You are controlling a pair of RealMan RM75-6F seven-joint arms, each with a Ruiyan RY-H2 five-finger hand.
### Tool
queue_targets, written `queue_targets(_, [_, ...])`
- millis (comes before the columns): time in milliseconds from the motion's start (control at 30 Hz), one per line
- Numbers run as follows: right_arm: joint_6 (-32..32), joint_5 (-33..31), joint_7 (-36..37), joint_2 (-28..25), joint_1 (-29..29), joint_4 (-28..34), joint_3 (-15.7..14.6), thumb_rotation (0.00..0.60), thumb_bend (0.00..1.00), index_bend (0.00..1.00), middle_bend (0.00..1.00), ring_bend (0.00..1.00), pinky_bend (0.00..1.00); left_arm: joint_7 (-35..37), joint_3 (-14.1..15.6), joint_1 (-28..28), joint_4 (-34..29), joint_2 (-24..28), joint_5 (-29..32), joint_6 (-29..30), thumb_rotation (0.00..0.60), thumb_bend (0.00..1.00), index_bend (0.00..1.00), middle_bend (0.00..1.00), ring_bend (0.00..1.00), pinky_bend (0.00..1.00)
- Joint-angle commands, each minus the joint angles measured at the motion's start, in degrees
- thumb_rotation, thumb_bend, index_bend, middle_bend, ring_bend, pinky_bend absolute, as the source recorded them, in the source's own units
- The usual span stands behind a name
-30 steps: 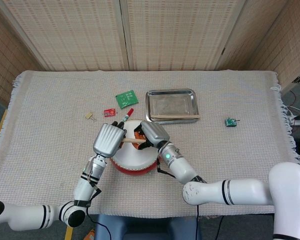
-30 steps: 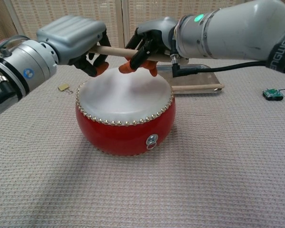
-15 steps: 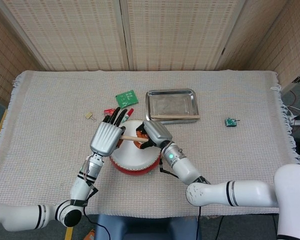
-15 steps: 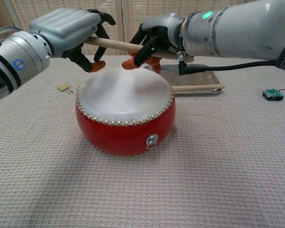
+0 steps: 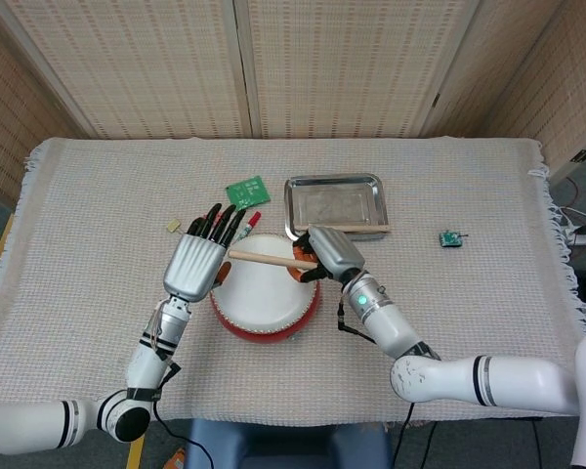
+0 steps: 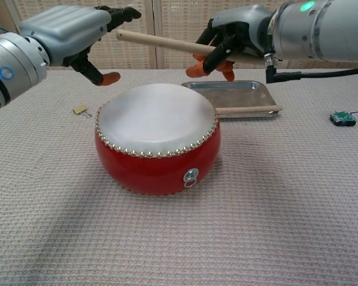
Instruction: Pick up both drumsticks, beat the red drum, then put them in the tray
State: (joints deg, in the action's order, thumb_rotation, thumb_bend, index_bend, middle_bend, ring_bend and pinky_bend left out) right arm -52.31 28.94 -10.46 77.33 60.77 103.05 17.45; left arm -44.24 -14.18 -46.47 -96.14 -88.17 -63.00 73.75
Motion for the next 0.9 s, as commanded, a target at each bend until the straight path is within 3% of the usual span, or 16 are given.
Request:
queue_targets(33, [0.7,1.0,0.8,-1.4,-1.3,0.3,-0.7,0.600,0.30,1.00,0.93,0.84,0.73,0.2,0.0,0.2,0.0,0.3,0.0,0.0,0.600,0.34,0.00,0.01,0.00,0.23])
queue_targets(300, [3.9,2.6,2.6,-4.2,-3.5,-2.0,-1.8,0.600,0.30,1.00,0.93,0.84,0.73,1.0,-0.1,1.0,-0.7,1.5,0.1,0.3,0.600,0.34,0.00,0.01,0.00,0.23])
queue_targets(500, [7.1,2.3,2.7,-5.0,-3.6,-7.2,-2.7,0.600,0.30,1.00,0.93,0.84,0.73,2.6,0.0,2.1,-1.1,2.8,0.1,0.6,0.600,0.34,0.00,0.01,0.00,0.23])
queue_targets(767, [19.7,5.4,5.2,-3.3,-2.2,-20.9,-4.5,0.600,0.30,1.00,0.93,0.83,0.73,4.4,0.9,3.6,-1.3,4.1,-0.7,0.8,0.600,0.34,0.00,0.01,0.00,0.23])
queue_targets(900, [22.3,8.3,3.8,-0.1,-1.0,-29.4,-6.7,0.600,0.30,1.00,0.93,0.83,0.73,5.5,1.0,4.1,-1.2,4.7,-0.9,0.7,0.600,0.34,0.00,0.01,0.00,0.23])
